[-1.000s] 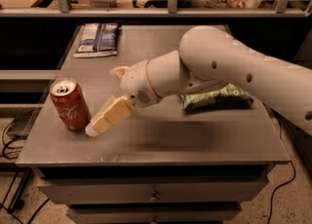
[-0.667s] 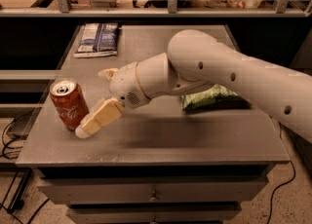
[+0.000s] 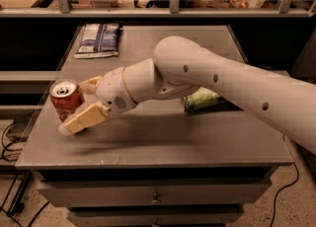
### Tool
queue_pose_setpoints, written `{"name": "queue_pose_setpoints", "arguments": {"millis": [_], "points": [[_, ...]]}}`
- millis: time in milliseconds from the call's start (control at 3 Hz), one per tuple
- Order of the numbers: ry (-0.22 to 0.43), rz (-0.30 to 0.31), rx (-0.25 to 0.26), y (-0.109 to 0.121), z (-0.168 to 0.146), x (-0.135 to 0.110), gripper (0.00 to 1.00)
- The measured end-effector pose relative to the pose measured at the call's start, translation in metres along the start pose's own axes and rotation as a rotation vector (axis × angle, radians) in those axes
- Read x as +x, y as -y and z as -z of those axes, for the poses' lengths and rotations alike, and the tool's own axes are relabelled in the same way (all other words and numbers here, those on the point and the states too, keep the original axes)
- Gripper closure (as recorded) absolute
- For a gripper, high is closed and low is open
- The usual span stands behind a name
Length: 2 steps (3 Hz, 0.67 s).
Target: Move coke can near blue chip bag
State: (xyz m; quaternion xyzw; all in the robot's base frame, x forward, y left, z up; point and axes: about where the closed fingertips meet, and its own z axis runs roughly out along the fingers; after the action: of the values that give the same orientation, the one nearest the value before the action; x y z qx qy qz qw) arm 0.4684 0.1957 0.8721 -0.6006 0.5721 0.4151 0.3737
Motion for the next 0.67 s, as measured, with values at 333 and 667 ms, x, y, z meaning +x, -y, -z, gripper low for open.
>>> {"name": "queue_pose_setpoints", "arguments": {"millis": [333,667], "points": [[0.027,0.000,-0.037,-0.0053,-0.0129,-0.0035,0.50],[0.039,0.000,-0.028,-0.0044,-0.0110,-0.0055,0.74]]}}
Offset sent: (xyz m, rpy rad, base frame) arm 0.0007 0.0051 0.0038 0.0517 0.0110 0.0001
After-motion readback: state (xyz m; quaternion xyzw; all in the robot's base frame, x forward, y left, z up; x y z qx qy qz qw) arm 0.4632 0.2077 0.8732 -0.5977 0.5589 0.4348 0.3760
